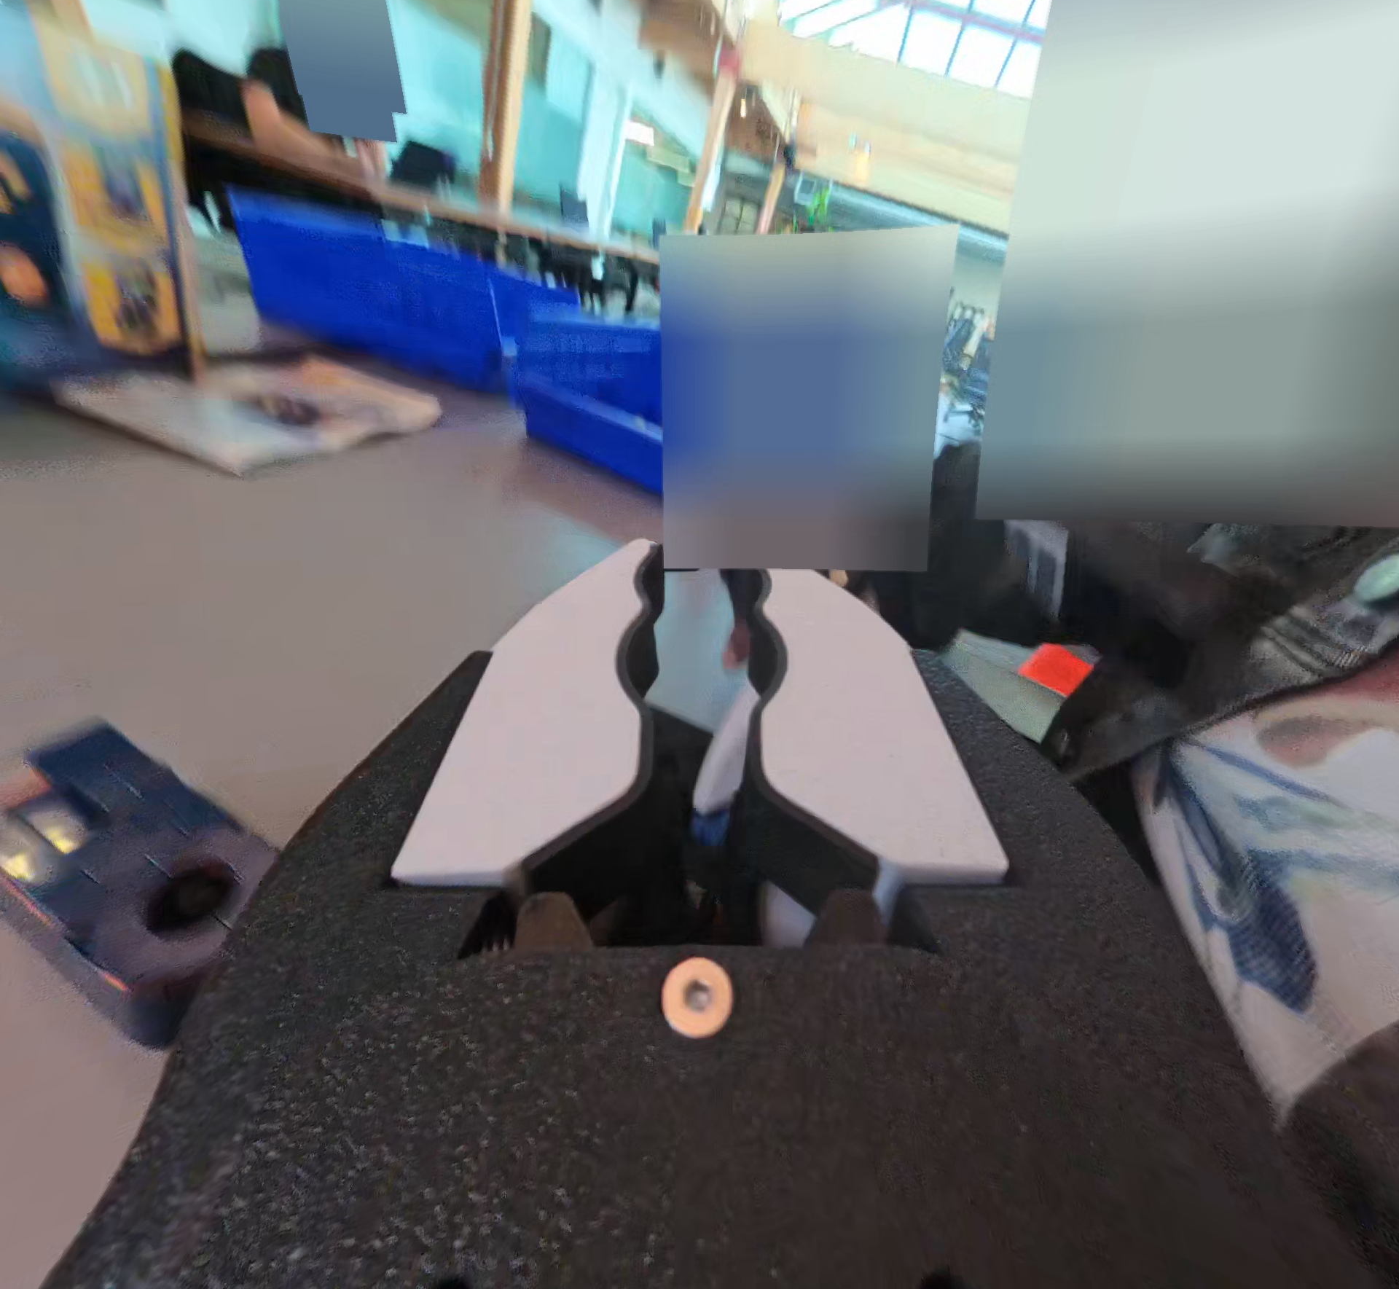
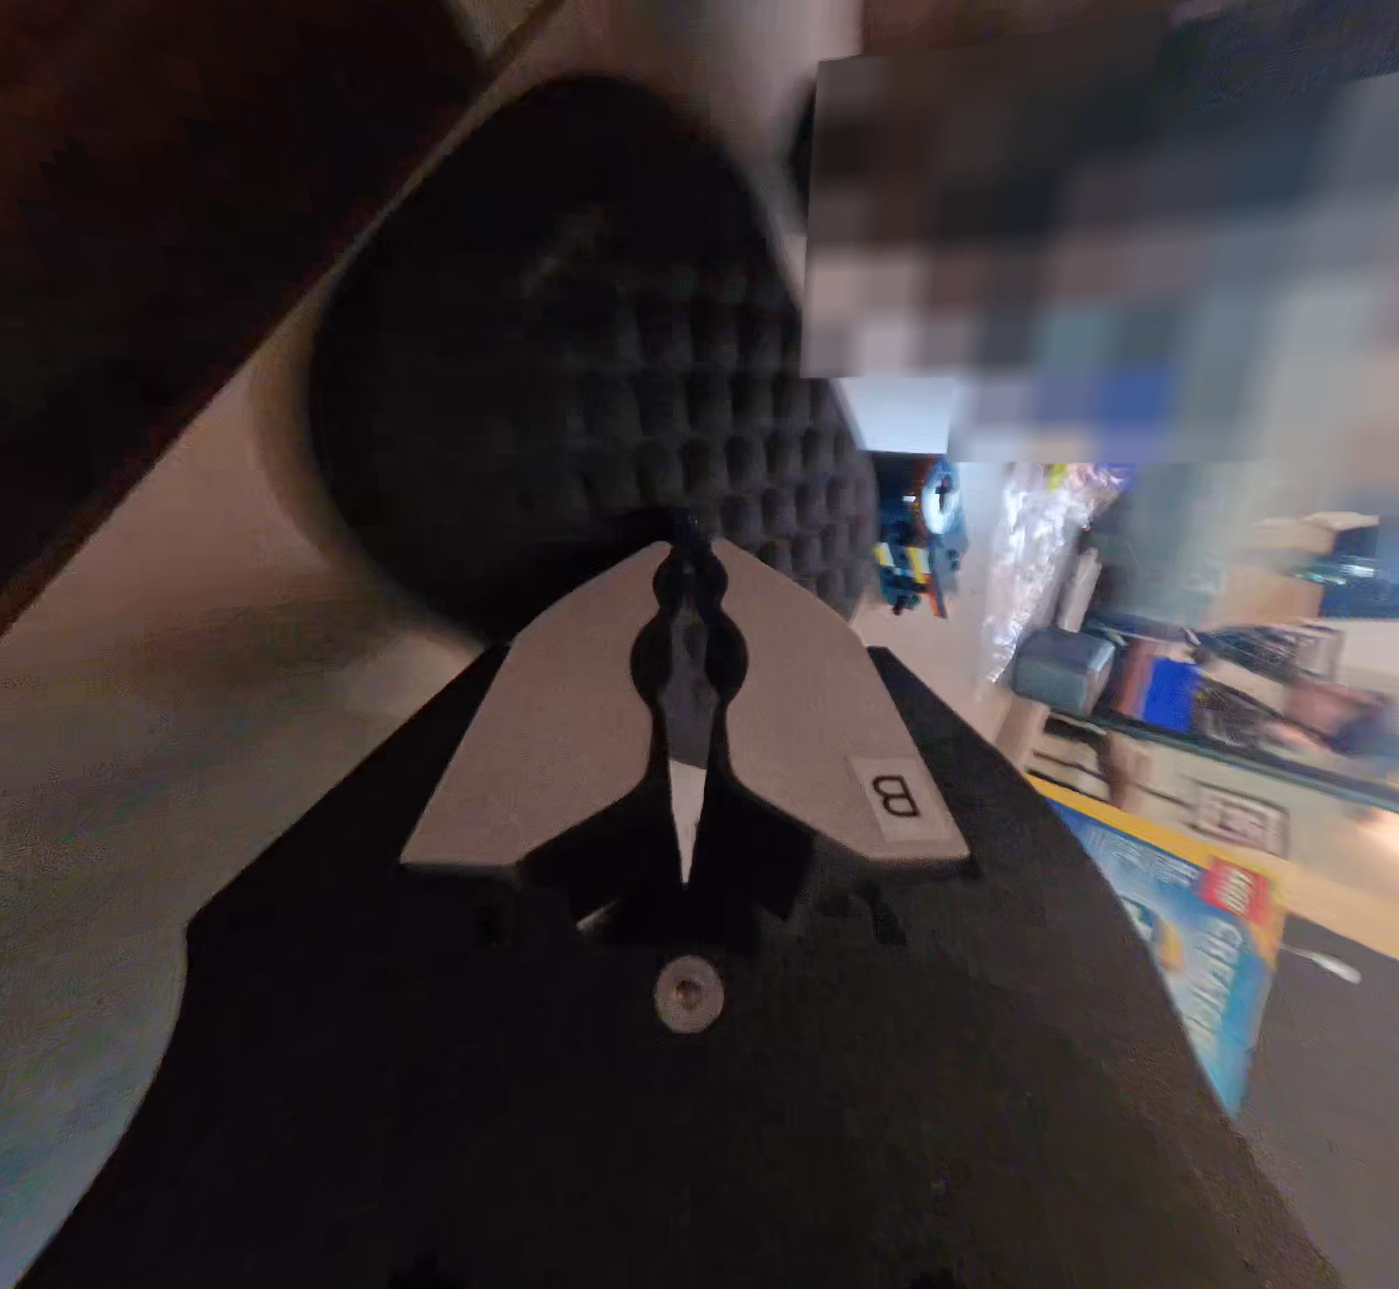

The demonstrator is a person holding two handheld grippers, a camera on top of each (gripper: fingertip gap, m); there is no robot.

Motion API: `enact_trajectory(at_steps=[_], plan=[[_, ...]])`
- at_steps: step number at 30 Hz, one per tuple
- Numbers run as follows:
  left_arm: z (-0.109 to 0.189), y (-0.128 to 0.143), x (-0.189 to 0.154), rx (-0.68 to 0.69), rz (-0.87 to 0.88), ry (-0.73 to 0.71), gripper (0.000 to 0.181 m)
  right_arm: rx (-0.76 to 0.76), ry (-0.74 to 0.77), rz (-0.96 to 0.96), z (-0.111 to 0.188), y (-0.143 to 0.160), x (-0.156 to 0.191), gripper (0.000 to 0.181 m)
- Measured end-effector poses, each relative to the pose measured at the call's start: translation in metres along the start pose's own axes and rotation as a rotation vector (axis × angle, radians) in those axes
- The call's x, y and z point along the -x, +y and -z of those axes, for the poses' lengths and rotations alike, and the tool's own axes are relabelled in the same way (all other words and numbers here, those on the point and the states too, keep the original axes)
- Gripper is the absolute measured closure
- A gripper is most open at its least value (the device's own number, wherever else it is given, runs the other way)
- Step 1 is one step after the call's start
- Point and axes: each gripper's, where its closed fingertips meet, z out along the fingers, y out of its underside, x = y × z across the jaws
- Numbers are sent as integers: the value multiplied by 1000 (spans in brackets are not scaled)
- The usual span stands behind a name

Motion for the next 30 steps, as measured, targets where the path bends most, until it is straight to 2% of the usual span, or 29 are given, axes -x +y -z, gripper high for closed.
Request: enact_trajectory(at_steps=[1, 2, 4, 8, 14, 16, 20, 23, 27, 30], plan=[[1, -8, 3, 51, -9, -13, 162, 13, 107, 120, -2, -4, -3, 178], [2, -4, 11, 130, -51, -56, 162, 51, 133, 115, 1, 2, -8, 178], [5, -2, 15, 120, -41, -53, 161, 84, 172, -19, 7, 20, -22, 178], [11, -16, 9, -51, 178, 87, 162, -18, 258, -147, 8, 21, -26, 178], [16, -20, 0, -122, 283, 157, 161, -209, 399, -460, 28, 21, -51, 178], [15, -9, 2, -51, 256, 121, 161, -325, 435, -576, 42, 18, -61, 178], [8, 40, 12, 248, 56, -30, 161, -443, 486, -746, 63, 29, -72, 178], [1, 49, 6, 283, 45, -17, 160, -501, 533, -833, 79, 34, -75, 178], [-2, 52, 9, 303, 67, -40, 161, -384, 626, -829, 102, 51, -68, 178], [-3, 57, 8, 336, 23, -61, 160, -227, 740, -863, 143, 84, -64, 178]])
